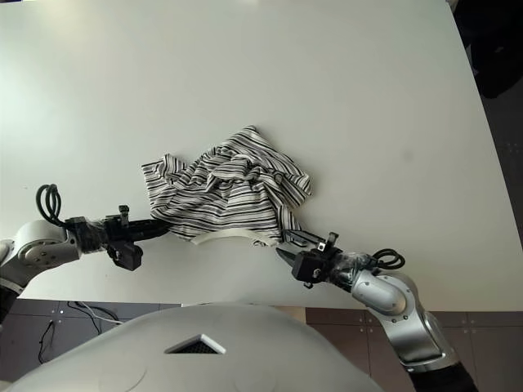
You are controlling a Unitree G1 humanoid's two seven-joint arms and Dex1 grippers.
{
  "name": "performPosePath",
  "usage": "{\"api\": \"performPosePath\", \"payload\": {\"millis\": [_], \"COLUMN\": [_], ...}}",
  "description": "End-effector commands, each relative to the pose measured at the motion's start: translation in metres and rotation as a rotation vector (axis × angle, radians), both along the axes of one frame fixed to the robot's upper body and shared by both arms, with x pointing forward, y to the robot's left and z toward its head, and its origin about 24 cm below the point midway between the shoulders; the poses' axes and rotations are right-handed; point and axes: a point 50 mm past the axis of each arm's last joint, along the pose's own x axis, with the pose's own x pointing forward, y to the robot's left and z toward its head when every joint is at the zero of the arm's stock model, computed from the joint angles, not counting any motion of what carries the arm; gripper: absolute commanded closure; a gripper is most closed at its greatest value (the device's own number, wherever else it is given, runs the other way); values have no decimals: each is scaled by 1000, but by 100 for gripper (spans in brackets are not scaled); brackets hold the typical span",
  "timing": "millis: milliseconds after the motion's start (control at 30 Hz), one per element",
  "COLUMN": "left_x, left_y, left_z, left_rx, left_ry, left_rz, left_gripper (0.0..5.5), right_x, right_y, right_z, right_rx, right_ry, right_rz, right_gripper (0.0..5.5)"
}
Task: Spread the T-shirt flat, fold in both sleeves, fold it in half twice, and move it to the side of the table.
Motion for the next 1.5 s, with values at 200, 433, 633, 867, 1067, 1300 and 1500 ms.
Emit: {"api": "performPosePath", "payload": {"millis": [200,433,633,867,1067,1300,1500], "left_x": [1,19,19,20,26,31,33], "left_y": [17,29,26,28,25,11,7], "left_z": [9,22,22,26,31,77,137], "left_rx": [51,79,50,37,-45,-341,-548], "left_ry": [90,81,102,111,115,158,250], "left_rz": [4,2,12,14,70,257,396], "left_gripper": [538,538,540,540,540,540,540], "right_x": [-5,-6,-7,-2,2,18,31], "right_y": [4,9,20,9,10,-15,-46], "right_z": [-14,-19,-6,-9,2,76,144], "right_rx": [-3,-6,38,29,63,246,426], "right_ry": [-22,-67,-139,-128,-161,-205,-176], "right_rz": [-84,-101,-22,-90,-78,-182,-262], "right_gripper": [343,343,412,538,538,538,538]}}
